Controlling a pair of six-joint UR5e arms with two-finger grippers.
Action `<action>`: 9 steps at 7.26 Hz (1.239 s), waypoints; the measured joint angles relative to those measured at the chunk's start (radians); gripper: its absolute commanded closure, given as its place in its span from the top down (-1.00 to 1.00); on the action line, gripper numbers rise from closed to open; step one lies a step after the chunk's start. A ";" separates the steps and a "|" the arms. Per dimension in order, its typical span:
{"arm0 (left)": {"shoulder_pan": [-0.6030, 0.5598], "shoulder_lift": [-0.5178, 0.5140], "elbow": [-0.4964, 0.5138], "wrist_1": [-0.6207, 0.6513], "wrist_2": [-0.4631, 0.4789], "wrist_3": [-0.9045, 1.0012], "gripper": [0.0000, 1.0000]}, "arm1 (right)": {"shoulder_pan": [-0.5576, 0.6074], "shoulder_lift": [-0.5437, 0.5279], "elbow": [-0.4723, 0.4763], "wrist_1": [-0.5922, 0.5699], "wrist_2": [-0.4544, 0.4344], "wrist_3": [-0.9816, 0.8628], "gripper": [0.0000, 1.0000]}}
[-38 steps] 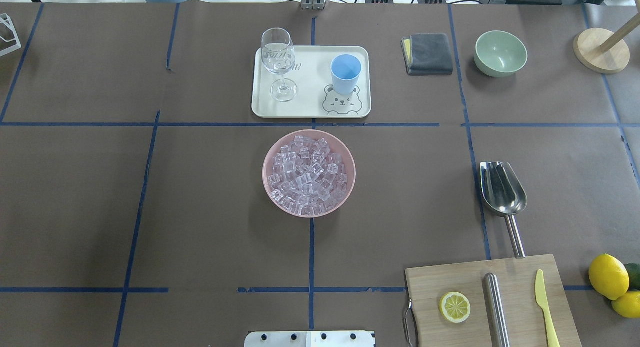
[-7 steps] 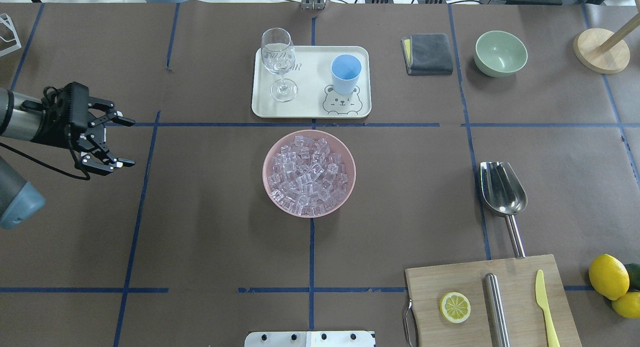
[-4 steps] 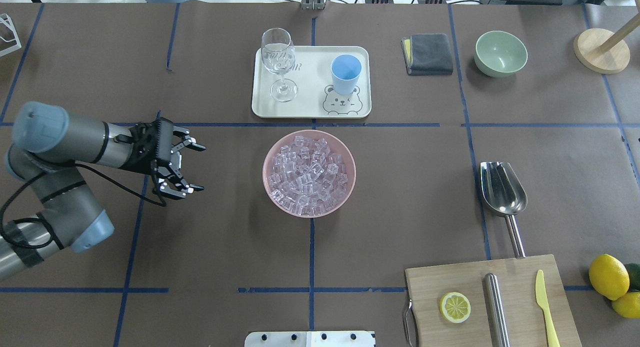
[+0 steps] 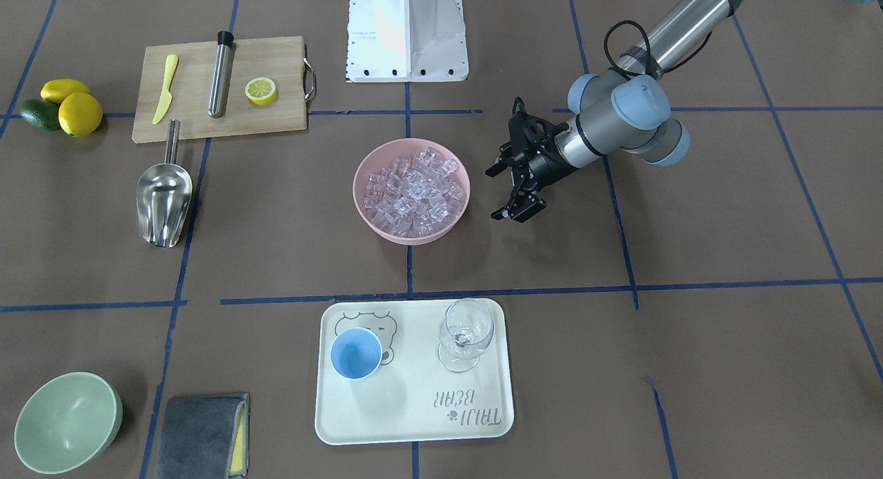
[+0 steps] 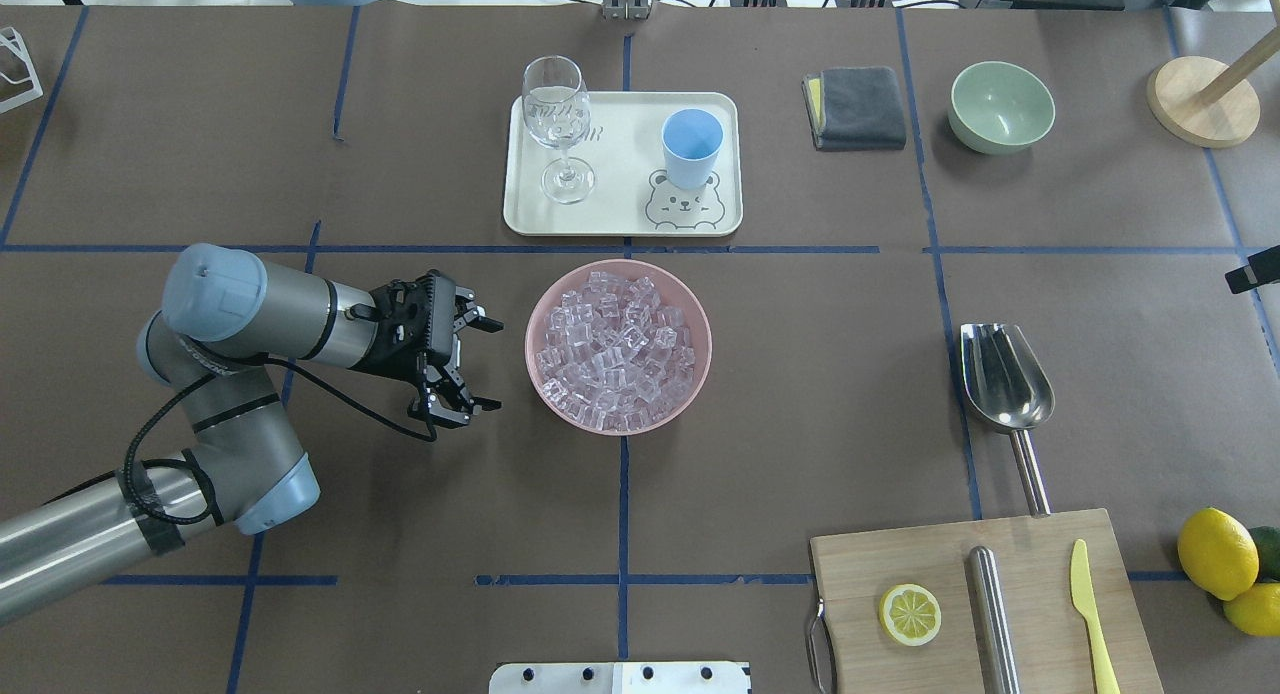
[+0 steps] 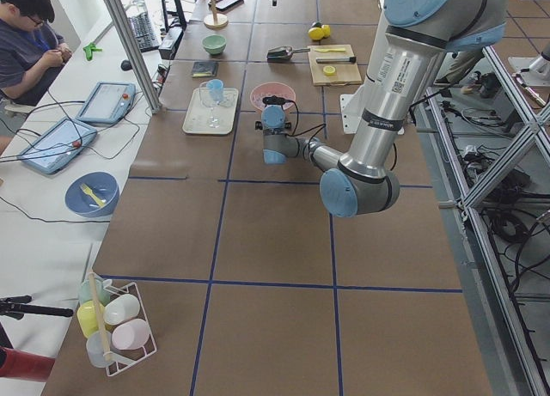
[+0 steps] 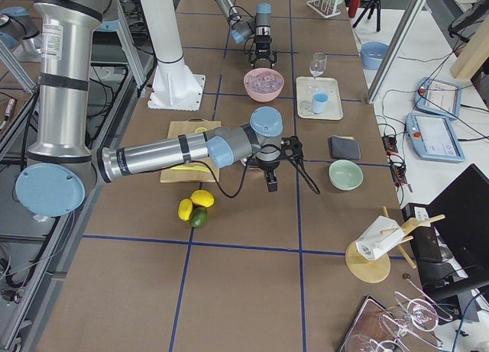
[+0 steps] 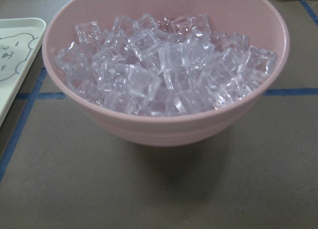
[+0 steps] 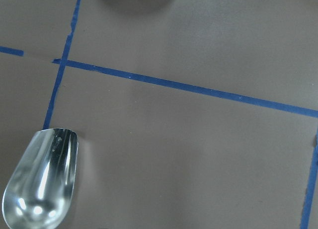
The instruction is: Put ice in cup with scoop
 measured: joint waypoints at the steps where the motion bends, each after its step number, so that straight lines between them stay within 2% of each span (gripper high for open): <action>1: 0.021 -0.020 0.012 0.001 0.021 -0.015 1.00 | -0.038 0.001 0.026 0.000 -0.032 0.049 1.00; 3: 0.046 -0.048 0.027 0.002 0.033 -0.040 1.00 | -0.129 0.001 0.089 0.000 -0.086 0.190 1.00; 6: 0.051 -0.055 0.030 0.001 0.035 -0.046 1.00 | -0.313 -0.003 0.181 0.000 -0.178 0.500 1.00; 9: 0.052 -0.055 0.030 -0.001 0.035 -0.047 1.00 | -0.521 -0.045 0.196 0.080 -0.301 0.735 1.00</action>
